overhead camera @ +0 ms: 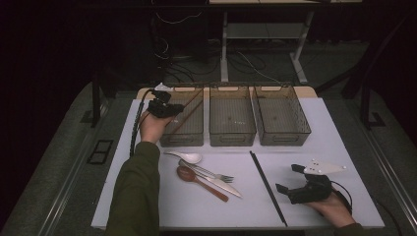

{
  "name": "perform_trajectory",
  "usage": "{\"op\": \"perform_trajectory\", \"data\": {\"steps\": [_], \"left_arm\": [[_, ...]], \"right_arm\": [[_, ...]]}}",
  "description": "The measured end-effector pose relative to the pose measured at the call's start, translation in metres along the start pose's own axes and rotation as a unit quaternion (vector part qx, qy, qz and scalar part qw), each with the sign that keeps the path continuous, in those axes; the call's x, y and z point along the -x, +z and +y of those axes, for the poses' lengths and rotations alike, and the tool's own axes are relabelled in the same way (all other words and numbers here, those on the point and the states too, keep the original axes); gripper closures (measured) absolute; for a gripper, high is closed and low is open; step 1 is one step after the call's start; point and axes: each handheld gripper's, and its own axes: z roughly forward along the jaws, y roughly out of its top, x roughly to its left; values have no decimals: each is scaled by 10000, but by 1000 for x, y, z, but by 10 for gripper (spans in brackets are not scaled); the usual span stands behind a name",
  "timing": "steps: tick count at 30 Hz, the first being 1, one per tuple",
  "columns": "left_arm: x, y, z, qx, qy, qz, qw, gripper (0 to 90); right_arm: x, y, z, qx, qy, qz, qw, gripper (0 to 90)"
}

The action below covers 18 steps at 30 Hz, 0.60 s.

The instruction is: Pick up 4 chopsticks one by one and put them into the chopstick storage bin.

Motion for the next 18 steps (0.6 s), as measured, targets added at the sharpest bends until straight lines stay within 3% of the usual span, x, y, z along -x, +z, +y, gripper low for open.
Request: {"op": "perform_trajectory", "data": {"steps": [8, 14, 18], "left_arm": [[-2, 5, -2, -162, -150, 135, 9997, 829], [-4, 9, -4, -269, -382, 272, 9985, 828], [-5, 9, -4, -294, -408, 267, 9984, 825]], "right_arm": [[0, 0, 0, 15, -20, -2, 10000, 40], [0, 0, 0, 13, -16, -1, 10000, 40], [0, 0, 0, 21, -15, -1, 10000, 40]]}}
